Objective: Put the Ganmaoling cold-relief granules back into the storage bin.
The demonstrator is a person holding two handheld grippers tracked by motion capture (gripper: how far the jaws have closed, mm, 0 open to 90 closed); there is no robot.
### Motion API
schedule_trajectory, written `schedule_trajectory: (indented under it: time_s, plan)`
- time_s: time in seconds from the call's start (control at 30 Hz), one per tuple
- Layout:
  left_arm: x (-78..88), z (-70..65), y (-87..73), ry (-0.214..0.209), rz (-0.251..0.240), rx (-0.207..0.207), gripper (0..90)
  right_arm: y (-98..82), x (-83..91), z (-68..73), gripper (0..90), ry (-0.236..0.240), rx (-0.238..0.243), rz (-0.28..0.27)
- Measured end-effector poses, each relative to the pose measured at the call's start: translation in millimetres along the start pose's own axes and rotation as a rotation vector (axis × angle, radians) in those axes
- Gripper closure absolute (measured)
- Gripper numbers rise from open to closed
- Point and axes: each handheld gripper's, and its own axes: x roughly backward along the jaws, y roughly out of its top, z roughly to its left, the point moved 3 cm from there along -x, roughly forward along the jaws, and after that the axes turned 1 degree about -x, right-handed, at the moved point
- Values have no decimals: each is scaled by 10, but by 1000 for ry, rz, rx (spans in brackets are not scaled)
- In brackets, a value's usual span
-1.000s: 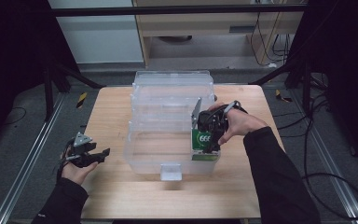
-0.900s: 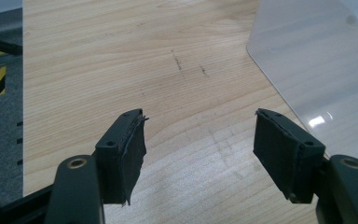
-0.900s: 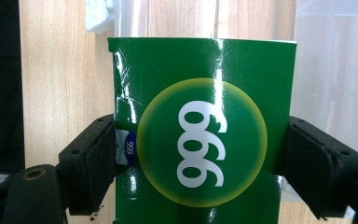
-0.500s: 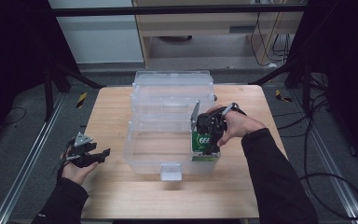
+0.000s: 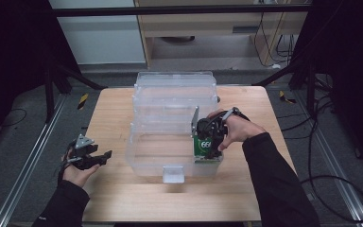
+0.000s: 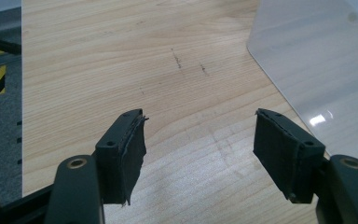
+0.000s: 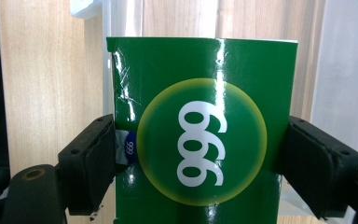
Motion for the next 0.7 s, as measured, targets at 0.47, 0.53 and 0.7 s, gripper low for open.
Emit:
schedule_trajectory:
  time_s: [0.47,0.53,0.7]
  plan:
    - [0,3,-3,0,4,-3,330,0,-114,26,177,-22,2,14]
    - [-1,0,-2,0,2,-1,330,1,-126,20,177,-25,12,13]
    - [-1,-2,-2,-1,1,0,330,-6,-150,26,176,-26,9,15]
